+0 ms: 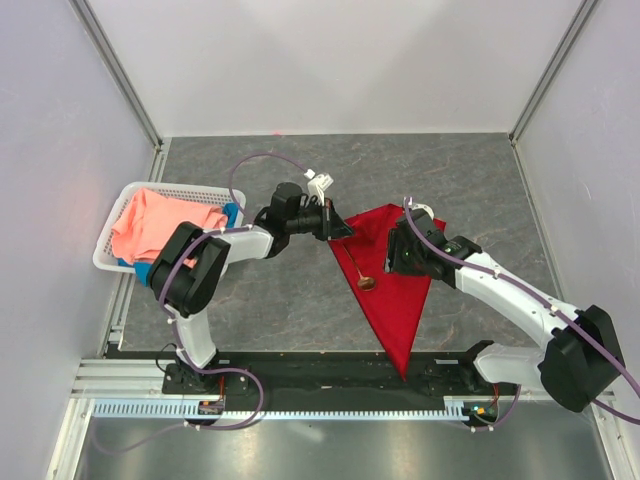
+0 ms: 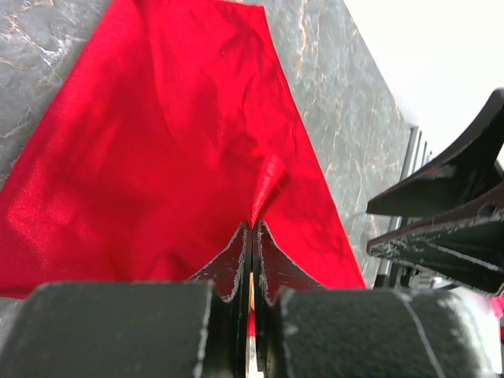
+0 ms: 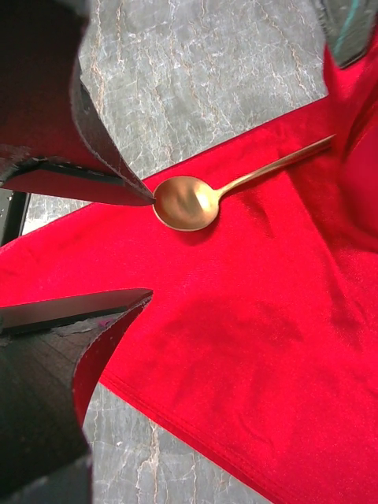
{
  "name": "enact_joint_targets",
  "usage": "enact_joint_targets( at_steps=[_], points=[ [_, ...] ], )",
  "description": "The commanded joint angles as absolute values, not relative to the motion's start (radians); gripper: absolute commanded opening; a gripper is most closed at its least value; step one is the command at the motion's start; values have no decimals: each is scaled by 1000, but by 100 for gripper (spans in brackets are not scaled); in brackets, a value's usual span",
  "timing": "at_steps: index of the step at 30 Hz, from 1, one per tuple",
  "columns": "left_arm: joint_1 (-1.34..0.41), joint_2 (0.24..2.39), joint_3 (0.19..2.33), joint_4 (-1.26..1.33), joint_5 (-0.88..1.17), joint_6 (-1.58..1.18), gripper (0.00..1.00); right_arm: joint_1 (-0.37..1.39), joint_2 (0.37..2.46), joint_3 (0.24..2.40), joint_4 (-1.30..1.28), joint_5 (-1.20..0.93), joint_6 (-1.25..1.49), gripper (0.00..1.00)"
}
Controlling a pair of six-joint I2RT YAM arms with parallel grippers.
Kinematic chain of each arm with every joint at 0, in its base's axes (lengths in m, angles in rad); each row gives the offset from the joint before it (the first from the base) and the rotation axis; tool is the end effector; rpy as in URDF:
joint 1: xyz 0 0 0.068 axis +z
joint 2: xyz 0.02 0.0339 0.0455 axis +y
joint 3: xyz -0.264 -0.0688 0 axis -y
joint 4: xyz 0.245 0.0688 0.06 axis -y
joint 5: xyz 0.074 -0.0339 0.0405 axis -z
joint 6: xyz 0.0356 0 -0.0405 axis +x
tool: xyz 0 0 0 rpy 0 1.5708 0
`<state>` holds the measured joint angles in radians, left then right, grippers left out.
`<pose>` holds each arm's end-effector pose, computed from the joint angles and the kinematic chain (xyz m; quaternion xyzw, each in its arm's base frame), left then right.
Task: Fold the napkin, place the utensils inside, and roll it up
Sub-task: Fold the napkin
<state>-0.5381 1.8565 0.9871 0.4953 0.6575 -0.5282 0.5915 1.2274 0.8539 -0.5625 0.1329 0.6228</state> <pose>0.3267 -0.2203 0.1810 0.1857 0.7811 -0.5007 0.3235 0.2068 0.1332 0.2406 0.0356 0.9475 0.1259 0.2917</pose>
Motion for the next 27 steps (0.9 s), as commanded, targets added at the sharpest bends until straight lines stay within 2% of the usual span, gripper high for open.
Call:
enact_joint_targets(
  at_steps=[1,27],
  points=[
    [-561,1795,962,476,698,-422,2,588,1227,885,-540,141,609,55],
    [-657,1839,905,428,650,-377,2,588,1233,865,-519,123,615,55]
  ],
)
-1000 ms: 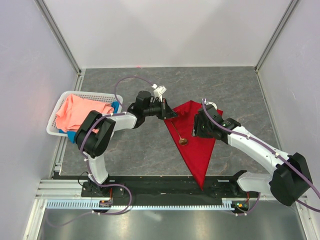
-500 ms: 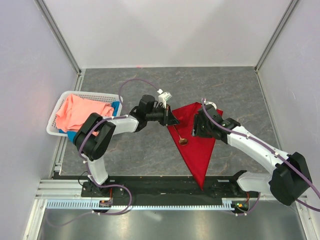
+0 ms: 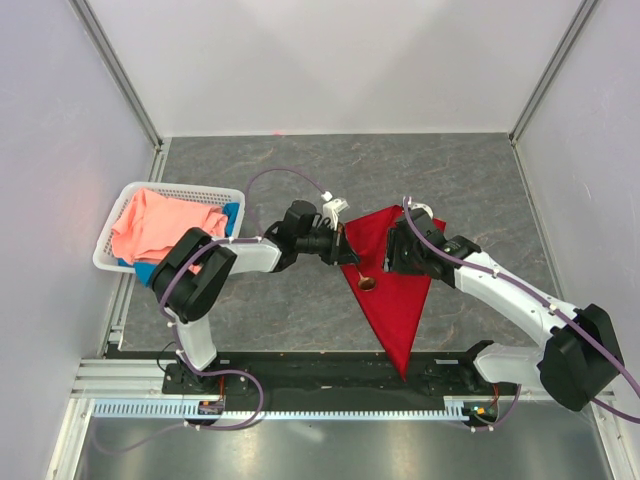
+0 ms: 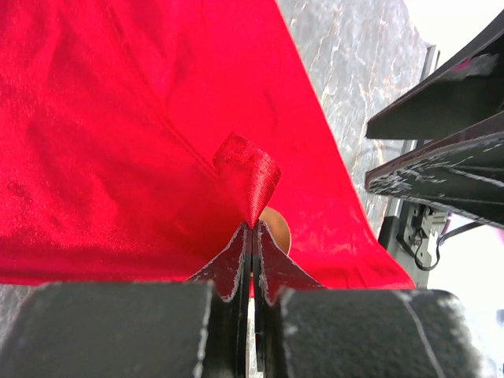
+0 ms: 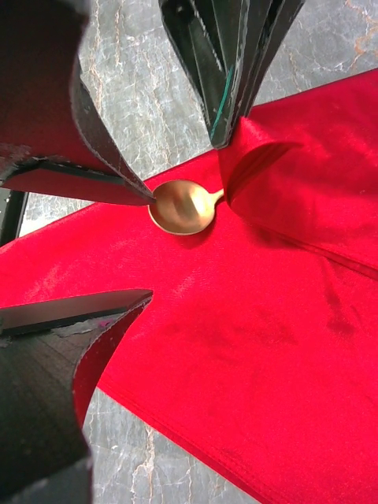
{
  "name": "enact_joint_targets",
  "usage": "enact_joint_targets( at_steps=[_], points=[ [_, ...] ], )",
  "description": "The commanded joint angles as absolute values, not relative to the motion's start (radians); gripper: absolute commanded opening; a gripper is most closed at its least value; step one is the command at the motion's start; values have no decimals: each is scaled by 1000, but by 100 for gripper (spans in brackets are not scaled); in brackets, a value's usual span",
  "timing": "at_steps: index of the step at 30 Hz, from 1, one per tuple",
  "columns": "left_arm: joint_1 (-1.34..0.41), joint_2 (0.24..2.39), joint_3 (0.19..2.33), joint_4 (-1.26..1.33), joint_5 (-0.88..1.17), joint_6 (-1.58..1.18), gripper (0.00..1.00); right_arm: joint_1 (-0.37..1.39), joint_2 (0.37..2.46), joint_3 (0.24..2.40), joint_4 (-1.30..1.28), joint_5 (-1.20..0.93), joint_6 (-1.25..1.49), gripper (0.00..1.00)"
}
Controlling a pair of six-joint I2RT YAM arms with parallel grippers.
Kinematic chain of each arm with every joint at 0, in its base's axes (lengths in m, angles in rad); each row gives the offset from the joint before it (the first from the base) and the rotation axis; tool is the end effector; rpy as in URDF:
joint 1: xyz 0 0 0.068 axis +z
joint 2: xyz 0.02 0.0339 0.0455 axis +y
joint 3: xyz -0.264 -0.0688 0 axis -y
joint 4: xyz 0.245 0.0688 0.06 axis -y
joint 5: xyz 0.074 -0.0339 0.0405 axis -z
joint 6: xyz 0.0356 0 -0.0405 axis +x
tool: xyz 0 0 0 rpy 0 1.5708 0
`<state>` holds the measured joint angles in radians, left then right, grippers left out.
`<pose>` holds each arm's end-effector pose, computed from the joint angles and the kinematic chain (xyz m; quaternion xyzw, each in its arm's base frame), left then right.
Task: Fold the napkin, place the utensils inside, and roll it up
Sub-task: Fold the napkin
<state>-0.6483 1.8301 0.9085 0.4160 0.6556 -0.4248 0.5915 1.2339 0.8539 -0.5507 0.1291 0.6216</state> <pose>0.2842 -0.2425 0.1603 0.2534 0.7923 -0.4841 0.2714 0.2083 0.1344 0.2398 0.0345 0.9468 0.1287 0.2929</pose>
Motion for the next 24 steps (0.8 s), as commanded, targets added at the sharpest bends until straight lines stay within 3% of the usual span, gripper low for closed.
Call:
enact_joint_targets(
  at_steps=[1,9,10,15,24],
  points=[
    [-657,1844,905,426,653,-379,2,588,1235,865,-517,123,615,55],
    [-669,1887,930,388,672,-374,5,586,1230,845,-517,118,629,56],
    [-670,1890,934,368,672,-373,9,587,1223,839,-517,118,630,56],
    [-675,1870,928,351,703,-376,50,574,1200,804,-525,129,649,56],
    [-675,1752,933,292,726,-393,65,488,1209,815,-532,109,606,57]
  ],
)
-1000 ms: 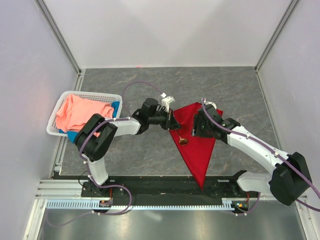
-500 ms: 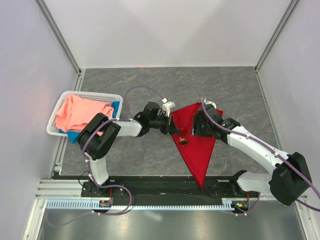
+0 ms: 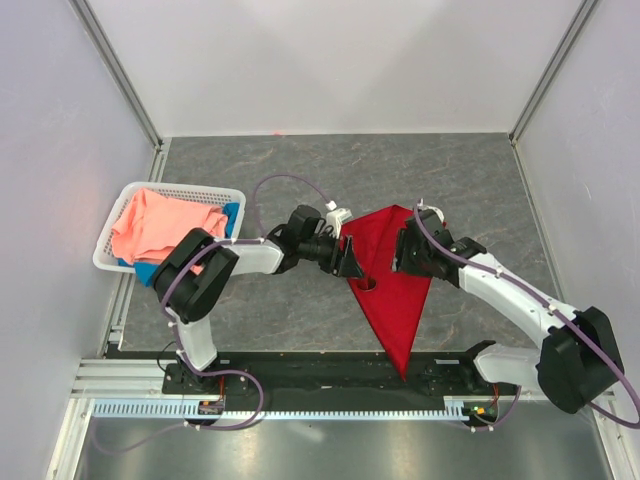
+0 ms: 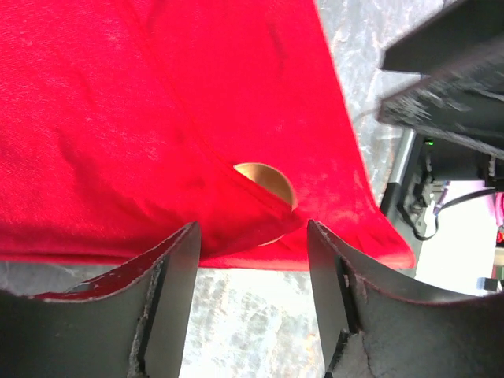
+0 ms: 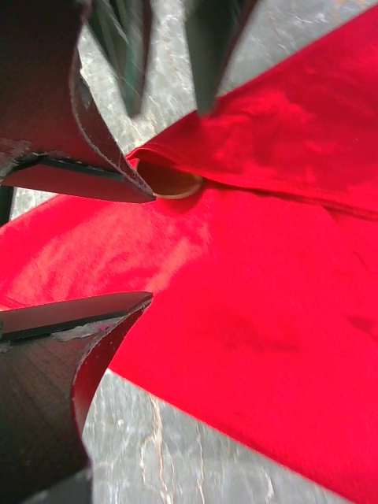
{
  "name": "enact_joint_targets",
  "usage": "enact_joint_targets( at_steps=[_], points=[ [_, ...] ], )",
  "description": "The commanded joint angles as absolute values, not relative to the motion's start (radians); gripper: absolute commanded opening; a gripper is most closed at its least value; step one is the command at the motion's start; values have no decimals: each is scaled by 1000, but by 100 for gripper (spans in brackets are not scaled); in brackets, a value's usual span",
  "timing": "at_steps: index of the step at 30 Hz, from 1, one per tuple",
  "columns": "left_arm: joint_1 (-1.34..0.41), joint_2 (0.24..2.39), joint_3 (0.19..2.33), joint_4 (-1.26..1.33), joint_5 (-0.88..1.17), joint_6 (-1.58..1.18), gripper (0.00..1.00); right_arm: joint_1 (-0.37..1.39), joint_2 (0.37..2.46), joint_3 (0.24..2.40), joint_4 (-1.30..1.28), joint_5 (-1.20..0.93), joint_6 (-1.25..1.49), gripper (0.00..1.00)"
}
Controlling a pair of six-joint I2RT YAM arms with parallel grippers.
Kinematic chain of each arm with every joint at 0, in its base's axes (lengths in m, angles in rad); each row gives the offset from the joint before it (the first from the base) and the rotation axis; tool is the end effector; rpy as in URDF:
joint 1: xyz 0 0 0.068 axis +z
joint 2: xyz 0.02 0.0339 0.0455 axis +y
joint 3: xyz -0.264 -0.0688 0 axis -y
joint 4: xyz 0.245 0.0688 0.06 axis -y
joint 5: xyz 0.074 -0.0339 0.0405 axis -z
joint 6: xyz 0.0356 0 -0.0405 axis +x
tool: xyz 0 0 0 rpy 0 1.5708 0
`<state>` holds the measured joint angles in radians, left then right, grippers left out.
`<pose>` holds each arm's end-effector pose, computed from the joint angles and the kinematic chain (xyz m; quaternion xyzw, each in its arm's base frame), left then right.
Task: Fold the napkin, place the utensils inside, and roll it up
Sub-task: Fold the napkin
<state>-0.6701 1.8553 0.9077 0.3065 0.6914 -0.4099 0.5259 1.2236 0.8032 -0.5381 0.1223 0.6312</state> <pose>0.2736 -0.2458 0.1423 0.2597 0.8142 -0.4766 0.2060 0.2108 0.1173 0.2271 0.0685 0.9494 0.1157 0.2837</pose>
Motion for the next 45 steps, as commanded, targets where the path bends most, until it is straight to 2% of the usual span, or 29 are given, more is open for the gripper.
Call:
enact_joint_targets(
  at_steps=[1,7,13,20,34,37,44,45],
  points=[
    [-675,1729,936,285,732,-396,66,479,1210,816,-534,106,600,57],
    [-667,1674,945,256,724,-403,71,399,1209,816,-555,101,563,58],
    [-598,1704,1018,176,640,-403,70,246,1230,793,-542,66,511,57],
    [-554,1703,1078,123,572,-417,69,59,1365,772,-427,2,459,46],
    [-463,1640,1094,-24,558,-485,68,9,1571,838,-308,-40,434,36],
    [-425,1618,1101,-75,574,-512,68,9,1600,841,-308,-26,422,31],
    [-364,1539,1127,-178,612,-496,68,9,1667,859,-311,-17,370,9],
    [-361,1519,1134,-190,612,-477,68,9,1675,873,-311,-24,367,8]
  ],
)
